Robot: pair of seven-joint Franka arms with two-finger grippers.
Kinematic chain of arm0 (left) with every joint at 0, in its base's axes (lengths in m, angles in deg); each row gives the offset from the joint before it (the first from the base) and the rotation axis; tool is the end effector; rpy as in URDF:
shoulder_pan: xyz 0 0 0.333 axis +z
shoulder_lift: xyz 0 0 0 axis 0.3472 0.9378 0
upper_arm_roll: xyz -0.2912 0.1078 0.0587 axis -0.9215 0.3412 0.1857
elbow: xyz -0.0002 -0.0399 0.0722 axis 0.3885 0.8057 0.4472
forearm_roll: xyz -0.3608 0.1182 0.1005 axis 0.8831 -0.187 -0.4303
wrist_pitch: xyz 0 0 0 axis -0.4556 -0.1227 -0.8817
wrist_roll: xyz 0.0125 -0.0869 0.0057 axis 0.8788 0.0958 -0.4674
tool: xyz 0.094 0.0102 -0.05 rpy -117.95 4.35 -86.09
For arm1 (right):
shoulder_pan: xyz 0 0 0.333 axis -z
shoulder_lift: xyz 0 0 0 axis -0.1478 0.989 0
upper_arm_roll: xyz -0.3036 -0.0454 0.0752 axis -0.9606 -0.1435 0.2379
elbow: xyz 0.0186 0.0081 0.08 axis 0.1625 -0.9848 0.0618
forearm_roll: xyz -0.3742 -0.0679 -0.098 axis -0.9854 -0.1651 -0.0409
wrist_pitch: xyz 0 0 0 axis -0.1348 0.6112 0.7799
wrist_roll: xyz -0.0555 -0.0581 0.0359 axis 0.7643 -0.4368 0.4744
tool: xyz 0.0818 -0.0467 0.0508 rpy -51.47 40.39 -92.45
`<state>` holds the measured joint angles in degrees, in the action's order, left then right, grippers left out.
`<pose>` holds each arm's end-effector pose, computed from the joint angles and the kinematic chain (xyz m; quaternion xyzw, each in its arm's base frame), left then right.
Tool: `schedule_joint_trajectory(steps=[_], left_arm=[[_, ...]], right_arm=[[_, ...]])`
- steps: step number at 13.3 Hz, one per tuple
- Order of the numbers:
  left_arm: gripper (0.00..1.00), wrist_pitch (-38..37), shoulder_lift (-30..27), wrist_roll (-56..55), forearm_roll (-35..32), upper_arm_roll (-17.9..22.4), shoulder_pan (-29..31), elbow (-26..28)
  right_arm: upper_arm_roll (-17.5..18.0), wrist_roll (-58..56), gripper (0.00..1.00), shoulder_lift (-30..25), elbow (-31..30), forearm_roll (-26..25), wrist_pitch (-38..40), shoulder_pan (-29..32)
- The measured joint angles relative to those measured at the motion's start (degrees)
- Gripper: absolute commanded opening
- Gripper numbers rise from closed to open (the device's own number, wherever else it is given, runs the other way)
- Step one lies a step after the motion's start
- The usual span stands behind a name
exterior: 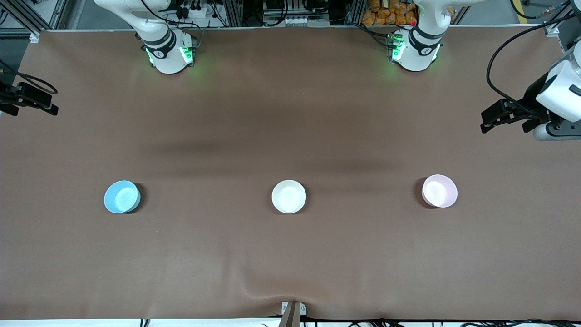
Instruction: Stack pink and blue bowls on white bowl
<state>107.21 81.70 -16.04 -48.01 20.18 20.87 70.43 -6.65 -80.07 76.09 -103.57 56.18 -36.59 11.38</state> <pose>0.5660 -0.0610 0.6255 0.9999 0.0054 0.0104 0.0030 0.5368 -0.0527 0.6354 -0.9989 0.0063 0.0437 0.0158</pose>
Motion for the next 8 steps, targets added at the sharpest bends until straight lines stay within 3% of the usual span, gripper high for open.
schedule_joint_trajectory(steps=[8], left_arm=[[1.00,-0.08,0.88,0.10,0.00,-0.06,0.08,0.36]], right_arm=[[0.00,0.00,1.00,0.03,-0.12,0.00,0.05,-0.01]])
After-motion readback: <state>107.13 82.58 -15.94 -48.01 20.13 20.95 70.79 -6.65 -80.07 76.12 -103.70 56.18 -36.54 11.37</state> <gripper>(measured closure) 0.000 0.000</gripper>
